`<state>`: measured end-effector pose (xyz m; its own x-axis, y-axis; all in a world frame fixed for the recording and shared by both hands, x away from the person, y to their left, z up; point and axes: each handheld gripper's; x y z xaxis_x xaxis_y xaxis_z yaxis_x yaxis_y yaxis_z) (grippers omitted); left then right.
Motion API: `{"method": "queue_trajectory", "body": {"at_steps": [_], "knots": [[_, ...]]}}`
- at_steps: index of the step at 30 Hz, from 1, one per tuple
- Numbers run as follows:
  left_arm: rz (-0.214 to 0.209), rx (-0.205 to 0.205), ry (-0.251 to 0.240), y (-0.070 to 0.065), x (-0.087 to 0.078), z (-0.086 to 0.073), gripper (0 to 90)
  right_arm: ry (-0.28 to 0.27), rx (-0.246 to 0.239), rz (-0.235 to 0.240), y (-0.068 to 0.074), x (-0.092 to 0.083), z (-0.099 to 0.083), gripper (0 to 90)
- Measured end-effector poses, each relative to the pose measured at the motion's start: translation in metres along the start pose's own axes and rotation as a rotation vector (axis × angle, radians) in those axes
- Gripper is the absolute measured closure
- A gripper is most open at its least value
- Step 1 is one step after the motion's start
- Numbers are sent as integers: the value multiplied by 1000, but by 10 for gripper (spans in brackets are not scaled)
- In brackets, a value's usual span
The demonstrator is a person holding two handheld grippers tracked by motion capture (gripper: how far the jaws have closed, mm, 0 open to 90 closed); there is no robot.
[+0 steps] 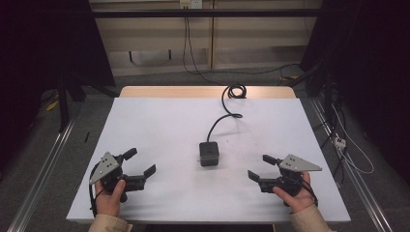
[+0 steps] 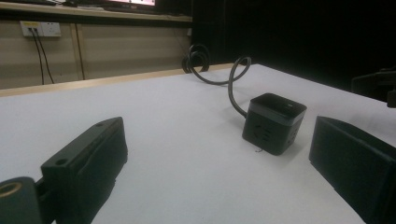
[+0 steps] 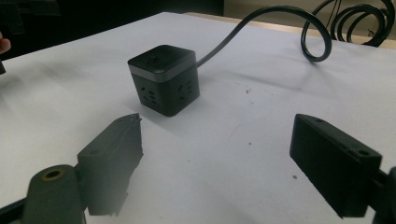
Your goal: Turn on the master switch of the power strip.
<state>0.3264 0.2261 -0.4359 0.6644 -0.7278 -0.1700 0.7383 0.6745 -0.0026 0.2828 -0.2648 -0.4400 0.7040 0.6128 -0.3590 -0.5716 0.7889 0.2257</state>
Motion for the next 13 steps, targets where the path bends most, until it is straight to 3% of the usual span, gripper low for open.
{"method": "queue_trajectory", "body": {"at_steps": [13], "knots": [[-6,1,6,-1,2,0,39,-4,9,-33,-9,-13,-7,166]]}}
Point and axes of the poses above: each handheld gripper's, and its own axes: x roughly forward along the jaws, z roughly out of its top, y roughly to its left, and after that the axes turned 7 degrees about x, right-handed
